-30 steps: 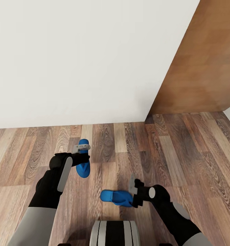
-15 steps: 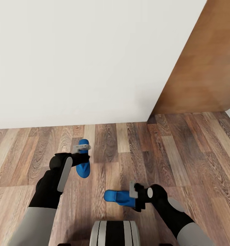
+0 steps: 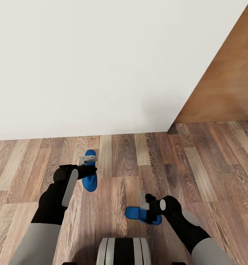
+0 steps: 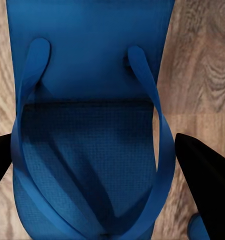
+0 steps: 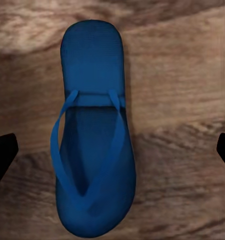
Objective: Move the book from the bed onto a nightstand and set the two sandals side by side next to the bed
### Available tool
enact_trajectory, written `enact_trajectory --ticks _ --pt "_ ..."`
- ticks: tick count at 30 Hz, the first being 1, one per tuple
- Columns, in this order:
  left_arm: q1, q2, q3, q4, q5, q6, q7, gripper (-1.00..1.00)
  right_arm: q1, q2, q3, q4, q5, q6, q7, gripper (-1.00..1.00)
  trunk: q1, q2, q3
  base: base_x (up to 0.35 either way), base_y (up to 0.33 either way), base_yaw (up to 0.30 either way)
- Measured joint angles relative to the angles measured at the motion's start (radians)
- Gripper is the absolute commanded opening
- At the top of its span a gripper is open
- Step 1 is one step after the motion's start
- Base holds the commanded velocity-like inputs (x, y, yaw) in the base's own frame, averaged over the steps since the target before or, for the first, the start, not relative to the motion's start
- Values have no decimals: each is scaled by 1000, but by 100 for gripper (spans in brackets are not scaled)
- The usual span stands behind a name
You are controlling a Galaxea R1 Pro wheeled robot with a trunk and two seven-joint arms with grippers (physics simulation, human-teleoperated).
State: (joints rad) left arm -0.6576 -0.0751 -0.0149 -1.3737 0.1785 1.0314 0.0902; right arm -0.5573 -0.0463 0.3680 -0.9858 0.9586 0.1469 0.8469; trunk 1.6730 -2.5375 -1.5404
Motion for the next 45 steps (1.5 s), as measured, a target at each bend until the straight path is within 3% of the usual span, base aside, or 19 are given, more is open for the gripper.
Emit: enact_trajectory --ticks 12,39,45 --pt "0 -1 0 -4 2 1 1 -100 -25 -15 -3 15 0 3 0 100 0 0 0 0 4 0" --pt "0 -5 0 -3 1 1 1 -100 -25 -6 -1 41 -3 4 -5 100 12 -6 -104 0 0 0" --pt "30 24 4 7 2 1 0 -100 -27 -11 -7 24 -6 11 -14 100 12 -6 -104 0 0 0"
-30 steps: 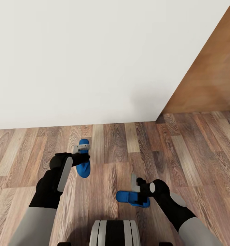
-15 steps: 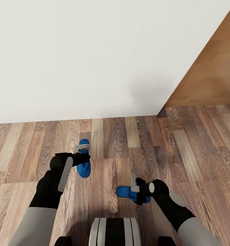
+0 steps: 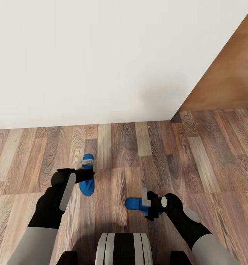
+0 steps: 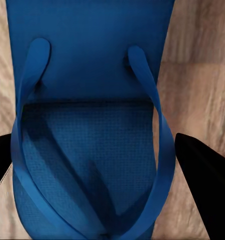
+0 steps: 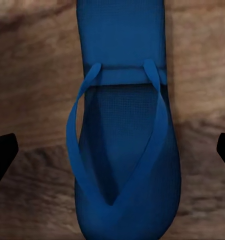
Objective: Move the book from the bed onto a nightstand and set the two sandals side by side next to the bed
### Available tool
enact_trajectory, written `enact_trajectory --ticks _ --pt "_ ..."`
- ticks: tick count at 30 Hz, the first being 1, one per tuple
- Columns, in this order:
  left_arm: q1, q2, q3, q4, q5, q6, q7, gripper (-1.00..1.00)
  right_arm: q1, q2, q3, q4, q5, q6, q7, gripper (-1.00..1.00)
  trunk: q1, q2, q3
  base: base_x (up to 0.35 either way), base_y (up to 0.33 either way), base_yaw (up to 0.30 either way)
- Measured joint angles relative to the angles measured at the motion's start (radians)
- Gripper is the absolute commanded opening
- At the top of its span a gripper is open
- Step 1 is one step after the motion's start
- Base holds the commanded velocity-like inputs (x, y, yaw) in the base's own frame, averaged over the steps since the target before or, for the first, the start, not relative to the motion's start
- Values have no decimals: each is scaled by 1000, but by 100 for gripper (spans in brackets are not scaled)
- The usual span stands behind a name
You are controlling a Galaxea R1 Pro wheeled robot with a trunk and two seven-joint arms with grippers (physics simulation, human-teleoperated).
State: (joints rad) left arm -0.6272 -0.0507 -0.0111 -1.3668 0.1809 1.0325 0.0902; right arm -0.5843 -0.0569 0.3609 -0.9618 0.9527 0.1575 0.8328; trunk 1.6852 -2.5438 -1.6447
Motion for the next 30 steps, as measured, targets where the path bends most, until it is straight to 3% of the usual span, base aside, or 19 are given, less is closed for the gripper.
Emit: enact_trajectory --ticks 5,22,23,30 --pt "10 18 4 -9 1 -24 0 -100 8 8 -2 24 -23 25 -3 100 0 0 0 0 0 0" --pt "11 22 7 -11 2 -30 -1 -100 9 9 -7 88 -19 122 -75 100 0 0 0 0 0 0" --pt "11 22 7 -11 2 -30 -1 -100 9 9 -9 119 -20 241 -197 100 0 0 0 0 0 0" --pt "11 22 7 -11 2 -30 -1 -100 9 9 -10 121 -24 278 -269 100 0 0 0 0 0 0"
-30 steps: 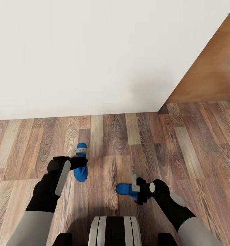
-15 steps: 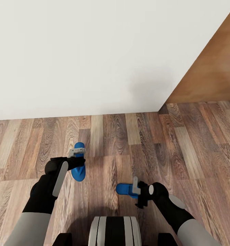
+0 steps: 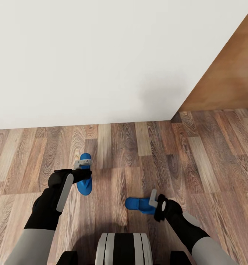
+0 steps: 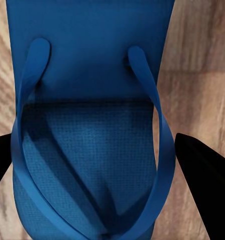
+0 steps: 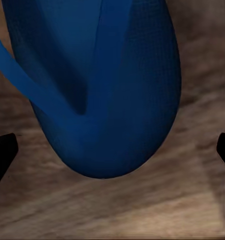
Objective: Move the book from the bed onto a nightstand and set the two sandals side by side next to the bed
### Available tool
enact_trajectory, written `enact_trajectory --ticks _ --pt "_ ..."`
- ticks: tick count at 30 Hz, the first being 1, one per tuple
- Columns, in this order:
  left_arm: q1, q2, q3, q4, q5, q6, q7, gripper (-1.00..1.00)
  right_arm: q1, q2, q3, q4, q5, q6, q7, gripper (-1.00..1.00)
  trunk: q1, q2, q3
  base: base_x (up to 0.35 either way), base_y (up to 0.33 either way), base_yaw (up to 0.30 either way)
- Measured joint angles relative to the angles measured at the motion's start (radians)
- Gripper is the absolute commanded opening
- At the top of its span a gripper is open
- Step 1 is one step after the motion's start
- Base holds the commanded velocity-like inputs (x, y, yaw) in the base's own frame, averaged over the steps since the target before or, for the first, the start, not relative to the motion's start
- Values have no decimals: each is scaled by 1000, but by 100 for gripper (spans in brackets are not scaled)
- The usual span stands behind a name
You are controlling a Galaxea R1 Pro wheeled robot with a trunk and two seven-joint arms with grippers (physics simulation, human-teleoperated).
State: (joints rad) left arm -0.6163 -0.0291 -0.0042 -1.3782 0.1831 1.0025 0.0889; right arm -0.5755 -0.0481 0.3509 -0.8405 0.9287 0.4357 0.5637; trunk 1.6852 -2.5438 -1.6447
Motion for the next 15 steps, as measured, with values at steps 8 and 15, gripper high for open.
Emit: enact_trajectory --ticks 8,15 --pt "0 0 0 -2 0 0 0 -100 0 1 1 -3 -6 19 -31 100 0 0 0 0 0 0" --pt "0 0 0 -6 0 0 0 -100 0 1 8 -4 -6 19 -61 100 0 0 0 0 0 0"
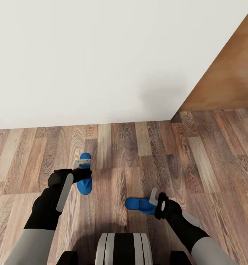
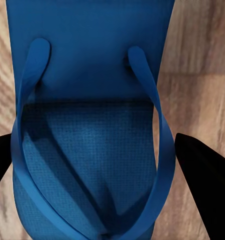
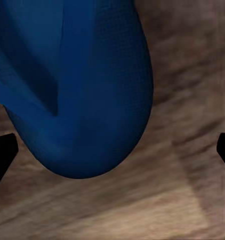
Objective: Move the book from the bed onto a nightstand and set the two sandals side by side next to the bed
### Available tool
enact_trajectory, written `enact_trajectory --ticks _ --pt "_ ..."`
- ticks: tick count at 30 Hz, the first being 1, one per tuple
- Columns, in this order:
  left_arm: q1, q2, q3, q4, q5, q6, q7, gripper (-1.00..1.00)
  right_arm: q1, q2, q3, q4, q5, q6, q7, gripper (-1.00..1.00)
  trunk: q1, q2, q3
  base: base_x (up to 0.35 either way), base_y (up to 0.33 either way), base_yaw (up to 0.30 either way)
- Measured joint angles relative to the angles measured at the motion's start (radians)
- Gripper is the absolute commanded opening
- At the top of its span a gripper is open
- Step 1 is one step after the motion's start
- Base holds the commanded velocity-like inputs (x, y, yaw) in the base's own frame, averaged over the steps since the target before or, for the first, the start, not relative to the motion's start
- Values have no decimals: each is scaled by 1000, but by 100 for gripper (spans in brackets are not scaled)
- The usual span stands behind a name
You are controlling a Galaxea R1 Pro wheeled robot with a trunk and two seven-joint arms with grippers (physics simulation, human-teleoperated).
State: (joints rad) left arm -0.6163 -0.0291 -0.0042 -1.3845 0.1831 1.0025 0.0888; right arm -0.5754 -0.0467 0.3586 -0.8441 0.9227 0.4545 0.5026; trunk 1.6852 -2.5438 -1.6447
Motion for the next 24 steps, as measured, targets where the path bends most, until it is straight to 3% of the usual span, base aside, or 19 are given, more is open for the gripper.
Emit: enact_trajectory --ticks 6,15,24 --pt "0 0 0 -1 0 0 0 -100 0 1 6 1 5 -1 -61 100 0 0 0 0 0 0" --pt "0 0 0 0 0 0 1 -100 0 2 12 3 8 -8 -71 100 0 0 0 0 0 0" --pt "0 0 -3 0 -1 0 1 -100 0 1 93 7 8 -8 -66 100 0 0 0 0 0 0"
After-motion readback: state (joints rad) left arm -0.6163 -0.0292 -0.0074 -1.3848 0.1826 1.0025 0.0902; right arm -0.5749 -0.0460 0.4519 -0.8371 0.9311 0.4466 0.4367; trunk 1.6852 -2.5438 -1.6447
